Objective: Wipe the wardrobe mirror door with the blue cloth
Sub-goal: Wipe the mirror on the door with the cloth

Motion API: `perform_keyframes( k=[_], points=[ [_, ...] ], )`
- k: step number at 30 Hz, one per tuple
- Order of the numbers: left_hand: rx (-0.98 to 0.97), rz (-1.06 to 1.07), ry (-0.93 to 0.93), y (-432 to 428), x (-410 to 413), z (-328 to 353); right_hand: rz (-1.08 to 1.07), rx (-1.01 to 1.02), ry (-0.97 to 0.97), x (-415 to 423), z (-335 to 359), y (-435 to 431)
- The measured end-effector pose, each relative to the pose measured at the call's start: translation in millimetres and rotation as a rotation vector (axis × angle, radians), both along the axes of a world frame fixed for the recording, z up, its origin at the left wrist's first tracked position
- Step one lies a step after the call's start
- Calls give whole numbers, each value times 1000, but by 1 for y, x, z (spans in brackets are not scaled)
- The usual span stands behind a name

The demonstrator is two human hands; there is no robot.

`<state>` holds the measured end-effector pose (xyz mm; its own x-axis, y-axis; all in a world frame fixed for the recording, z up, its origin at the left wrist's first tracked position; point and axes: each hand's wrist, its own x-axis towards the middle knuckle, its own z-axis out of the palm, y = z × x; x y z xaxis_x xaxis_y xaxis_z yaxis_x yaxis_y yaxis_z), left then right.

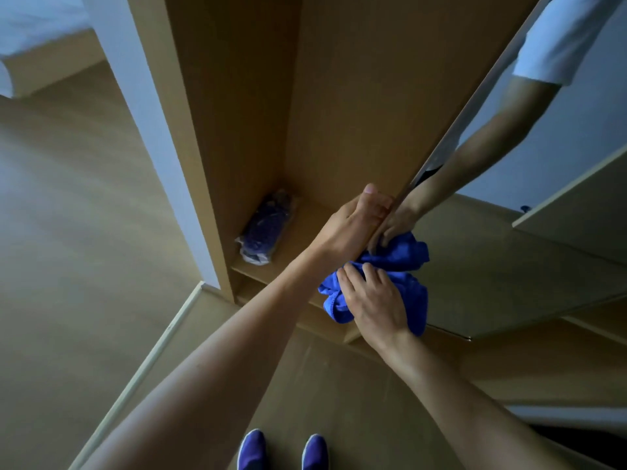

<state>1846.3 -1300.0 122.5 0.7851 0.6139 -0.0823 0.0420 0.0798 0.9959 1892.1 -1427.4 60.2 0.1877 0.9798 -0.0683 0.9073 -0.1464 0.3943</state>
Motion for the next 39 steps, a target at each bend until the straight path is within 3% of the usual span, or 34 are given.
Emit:
perform_keyframes(
  k=[5,12,15,26,32,39],
  points=[
    [-2,-20,40,-1,-1,-12,-46,-15,70,2,-9,1],
    [-27,-61,186,-4,-8,-37,39,393,53,10,13,-13],
    [-21,-44,278,1,-7,-47,64,461,32,13,10,-16],
    [76,7,240,-4,2,-78,-30,205,183,13,-78,-5],
    [43,47,263,-10,-1,-94,-89,213,237,10,-112,-1],
    [-35,-15,334,-15,-7,-102,-273,175,432,7,-129,-9]
  ],
)
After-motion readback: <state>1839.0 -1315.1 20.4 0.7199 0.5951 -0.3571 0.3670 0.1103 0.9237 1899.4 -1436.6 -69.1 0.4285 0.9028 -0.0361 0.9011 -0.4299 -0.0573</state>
